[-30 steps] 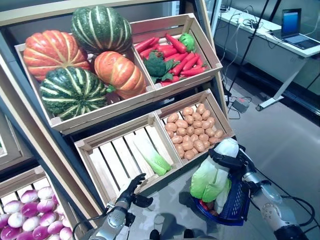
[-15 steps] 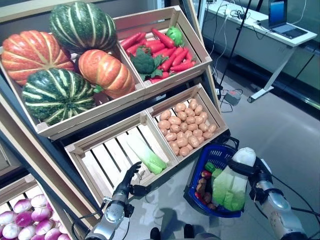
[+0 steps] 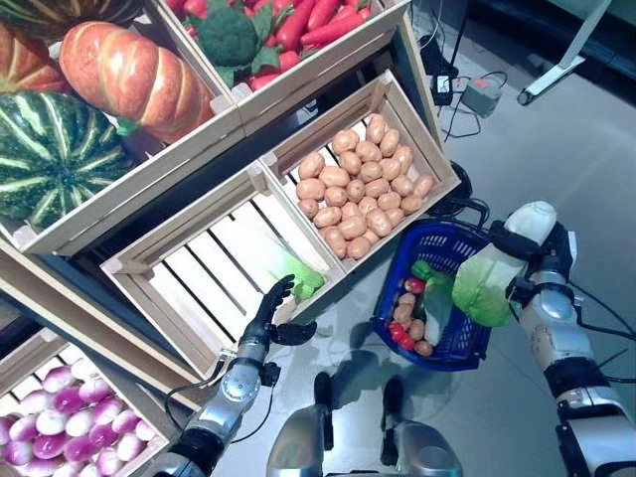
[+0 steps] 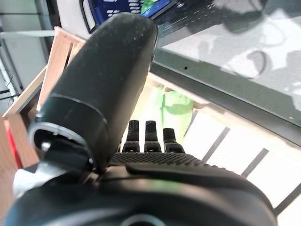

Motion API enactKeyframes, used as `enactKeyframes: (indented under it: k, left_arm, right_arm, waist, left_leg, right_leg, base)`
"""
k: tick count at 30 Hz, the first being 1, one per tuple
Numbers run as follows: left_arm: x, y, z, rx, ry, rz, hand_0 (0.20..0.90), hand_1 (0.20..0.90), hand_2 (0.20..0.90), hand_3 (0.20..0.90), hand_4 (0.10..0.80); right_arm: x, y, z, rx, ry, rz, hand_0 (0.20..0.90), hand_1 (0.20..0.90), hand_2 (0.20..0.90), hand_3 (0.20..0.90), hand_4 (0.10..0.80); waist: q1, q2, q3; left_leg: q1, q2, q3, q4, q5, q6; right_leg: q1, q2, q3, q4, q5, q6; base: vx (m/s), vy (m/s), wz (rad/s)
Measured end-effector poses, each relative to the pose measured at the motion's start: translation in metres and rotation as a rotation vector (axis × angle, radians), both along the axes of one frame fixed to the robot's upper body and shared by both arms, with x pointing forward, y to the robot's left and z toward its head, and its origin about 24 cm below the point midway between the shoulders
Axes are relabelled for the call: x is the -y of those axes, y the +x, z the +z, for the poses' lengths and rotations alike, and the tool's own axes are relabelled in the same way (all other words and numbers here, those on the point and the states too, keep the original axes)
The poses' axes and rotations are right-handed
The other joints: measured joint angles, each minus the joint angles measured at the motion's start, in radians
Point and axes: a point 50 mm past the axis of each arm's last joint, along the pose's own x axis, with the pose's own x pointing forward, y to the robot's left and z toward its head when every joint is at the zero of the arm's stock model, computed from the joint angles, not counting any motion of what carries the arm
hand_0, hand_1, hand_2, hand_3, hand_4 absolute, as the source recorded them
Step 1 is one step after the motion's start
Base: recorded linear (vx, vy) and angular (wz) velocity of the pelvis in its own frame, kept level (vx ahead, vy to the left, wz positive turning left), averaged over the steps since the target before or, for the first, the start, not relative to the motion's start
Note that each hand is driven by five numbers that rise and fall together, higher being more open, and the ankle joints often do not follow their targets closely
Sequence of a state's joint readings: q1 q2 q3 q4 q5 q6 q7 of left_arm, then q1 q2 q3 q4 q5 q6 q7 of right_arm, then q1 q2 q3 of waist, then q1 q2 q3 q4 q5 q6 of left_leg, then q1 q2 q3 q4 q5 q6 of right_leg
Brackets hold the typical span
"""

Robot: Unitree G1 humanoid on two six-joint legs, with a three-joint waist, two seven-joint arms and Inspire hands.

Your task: Put vegetables into the basket

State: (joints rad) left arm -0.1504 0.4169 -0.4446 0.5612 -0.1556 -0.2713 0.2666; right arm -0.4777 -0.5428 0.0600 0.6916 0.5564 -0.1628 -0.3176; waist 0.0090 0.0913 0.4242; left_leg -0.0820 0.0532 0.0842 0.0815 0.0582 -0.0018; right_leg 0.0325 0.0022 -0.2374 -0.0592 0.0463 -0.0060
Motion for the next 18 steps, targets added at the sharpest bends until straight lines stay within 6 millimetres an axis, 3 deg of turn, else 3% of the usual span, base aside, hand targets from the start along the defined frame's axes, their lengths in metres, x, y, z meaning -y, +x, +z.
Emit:
enactKeyframes:
  k: [5,10,12,18]
  left_arm:
    - [0.010,0.013,0.012,0.049,-0.005,-0.049,0.900,0.900,0.900,0.900,0.800]
    - [0.013,0.026,0.036,0.176,0.011,-0.063,0.900,0.900,0.900,0.900,0.800]
    - [0.011,0.037,0.058,0.287,0.044,-0.050,0.900,0.900,0.900,0.900,0.800]
    - [0.010,0.057,0.106,0.486,0.114,-0.070,0.900,0.900,0.900,0.900,0.800]
  right_arm:
    - [0.017,-0.003,-0.017,-0.101,-0.001,-0.088,0.300,0.300,0.300,0.300,0.400]
    - [0.036,0.011,0.021,-0.064,-0.071,-0.121,0.300,0.300,0.300,0.300,0.400]
    - [0.041,0.017,0.034,-0.056,-0.079,-0.140,0.300,0.300,0.300,0.300,0.400]
    - [0.037,0.021,0.027,-0.122,-0.095,-0.088,0.300,0.300,0.300,0.300,0.400]
  waist:
    - [0.021,0.002,0.008]
    - [0.026,0.044,0.055]
    - [0.044,0.046,0.081]
    - [0.079,0.030,0.099]
  left_leg:
    - [-0.038,-0.027,-0.035,-0.005,0.013,0.007]
    - [-0.115,-0.061,-0.051,0.028,0.018,0.015]
    - [-0.182,-0.075,-0.054,0.078,0.012,0.023]
    - [-0.337,-0.083,-0.055,0.305,-0.071,0.019]
  right_leg:
    - [-0.105,-0.042,-0.029,0.171,-0.092,0.018]
    - [-0.237,-0.096,-0.039,0.345,-0.161,0.032]
    - [-0.316,-0.118,-0.042,0.436,-0.195,0.024]
    - [-0.441,-0.159,-0.054,0.645,-0.288,0.002]
  base:
    - [-0.015,0.096,0.23]
    - [-0.059,0.057,0.16]
    - [-0.079,0.011,0.19]
    - [-0.039,0.007,0.18]
